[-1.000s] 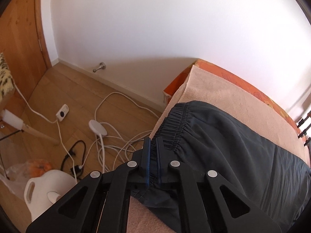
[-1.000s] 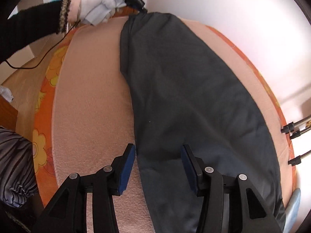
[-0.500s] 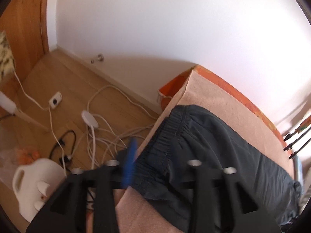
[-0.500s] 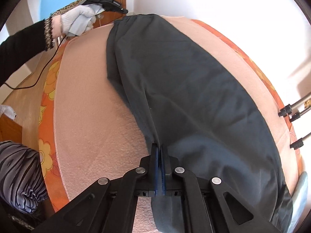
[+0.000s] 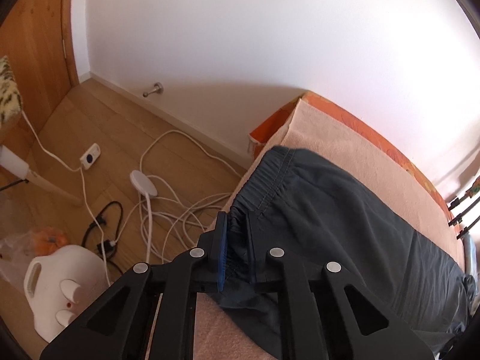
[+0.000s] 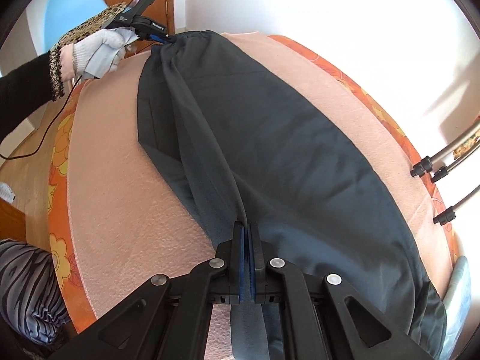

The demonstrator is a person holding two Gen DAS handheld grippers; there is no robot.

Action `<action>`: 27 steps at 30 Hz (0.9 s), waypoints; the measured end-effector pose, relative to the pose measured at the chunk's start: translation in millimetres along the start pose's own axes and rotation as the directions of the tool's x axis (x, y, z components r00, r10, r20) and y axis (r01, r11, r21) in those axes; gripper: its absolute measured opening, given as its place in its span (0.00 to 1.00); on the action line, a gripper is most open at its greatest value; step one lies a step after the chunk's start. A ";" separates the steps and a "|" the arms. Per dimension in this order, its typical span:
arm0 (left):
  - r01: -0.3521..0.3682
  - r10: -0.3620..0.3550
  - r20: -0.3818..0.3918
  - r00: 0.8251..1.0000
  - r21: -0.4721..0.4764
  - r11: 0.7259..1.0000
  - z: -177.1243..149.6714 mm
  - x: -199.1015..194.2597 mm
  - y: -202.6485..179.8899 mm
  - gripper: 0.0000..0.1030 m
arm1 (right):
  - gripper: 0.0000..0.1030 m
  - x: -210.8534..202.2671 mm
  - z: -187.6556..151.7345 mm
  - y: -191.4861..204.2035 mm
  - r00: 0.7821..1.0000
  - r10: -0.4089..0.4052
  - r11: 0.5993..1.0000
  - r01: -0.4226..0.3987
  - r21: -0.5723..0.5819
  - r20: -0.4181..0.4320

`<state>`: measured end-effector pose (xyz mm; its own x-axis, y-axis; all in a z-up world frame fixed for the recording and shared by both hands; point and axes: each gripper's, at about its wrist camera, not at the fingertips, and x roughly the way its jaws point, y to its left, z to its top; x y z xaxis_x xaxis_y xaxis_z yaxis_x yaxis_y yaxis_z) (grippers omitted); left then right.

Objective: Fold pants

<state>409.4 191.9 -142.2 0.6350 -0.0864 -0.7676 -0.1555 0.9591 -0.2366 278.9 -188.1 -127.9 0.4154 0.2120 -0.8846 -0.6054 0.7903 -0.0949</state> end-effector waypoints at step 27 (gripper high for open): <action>0.201 -0.215 0.021 0.976 0.278 0.939 -50.3 -85.5 -83.1 0.21 | 0.00 -31.3 10.0 -28.6 0.997 -0.018 0.997 0.013 0.078 0.073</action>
<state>329.9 106.0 -86.9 0.6697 -0.2851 -0.6858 0.1921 0.9585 -0.2108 290.0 -211.5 -93.0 0.4752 0.2390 -0.8468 -0.5455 0.8352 -0.0704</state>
